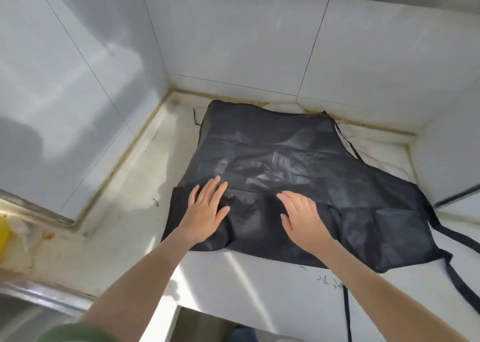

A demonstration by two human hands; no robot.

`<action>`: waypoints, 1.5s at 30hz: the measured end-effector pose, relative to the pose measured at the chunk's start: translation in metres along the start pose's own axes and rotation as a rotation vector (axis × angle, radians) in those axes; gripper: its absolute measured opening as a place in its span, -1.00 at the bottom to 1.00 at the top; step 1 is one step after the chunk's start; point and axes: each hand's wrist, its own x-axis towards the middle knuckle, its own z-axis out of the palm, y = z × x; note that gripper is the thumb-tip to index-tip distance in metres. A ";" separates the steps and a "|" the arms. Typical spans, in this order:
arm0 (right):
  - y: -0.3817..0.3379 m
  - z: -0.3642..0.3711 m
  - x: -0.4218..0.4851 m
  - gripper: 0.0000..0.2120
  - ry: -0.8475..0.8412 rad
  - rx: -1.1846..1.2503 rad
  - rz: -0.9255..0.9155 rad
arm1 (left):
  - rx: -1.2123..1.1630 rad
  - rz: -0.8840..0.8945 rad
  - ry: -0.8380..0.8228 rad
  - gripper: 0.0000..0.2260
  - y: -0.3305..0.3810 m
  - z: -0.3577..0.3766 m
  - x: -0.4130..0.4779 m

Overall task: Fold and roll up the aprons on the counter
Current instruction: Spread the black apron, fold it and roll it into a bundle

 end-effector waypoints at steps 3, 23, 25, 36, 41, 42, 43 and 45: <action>-0.031 0.017 0.009 -0.50 -0.156 -0.026 -0.306 | -0.049 -0.265 0.103 -0.47 -0.008 0.002 0.001; -0.042 0.051 0.024 -0.46 -0.431 -0.161 -0.270 | -0.509 -1.117 -0.257 -0.59 -0.047 -0.021 -0.040; -0.043 0.050 0.024 -0.45 -0.446 -0.151 -0.247 | -0.628 -1.136 -0.361 -0.66 -0.047 -0.025 -0.037; -0.040 0.053 0.024 -0.45 -0.503 -0.148 -0.248 | -0.428 -0.886 -0.095 -0.65 -0.057 -0.037 -0.044; -0.038 0.052 0.013 -0.47 -0.461 -0.125 -0.289 | 0.024 -0.736 -0.117 -0.72 -0.057 -0.042 -0.046; -0.039 0.052 0.010 -0.48 -0.426 -0.100 -0.289 | 0.085 -0.620 -0.036 -0.68 -0.049 -0.039 -0.042; -0.040 0.050 0.007 -0.48 -0.411 -0.065 -0.269 | 0.106 -0.487 0.064 -0.62 -0.037 -0.037 -0.035; -0.038 0.042 0.002 -0.48 -0.392 0.011 -0.215 | 0.003 -0.246 0.064 -0.52 -0.008 -0.035 -0.020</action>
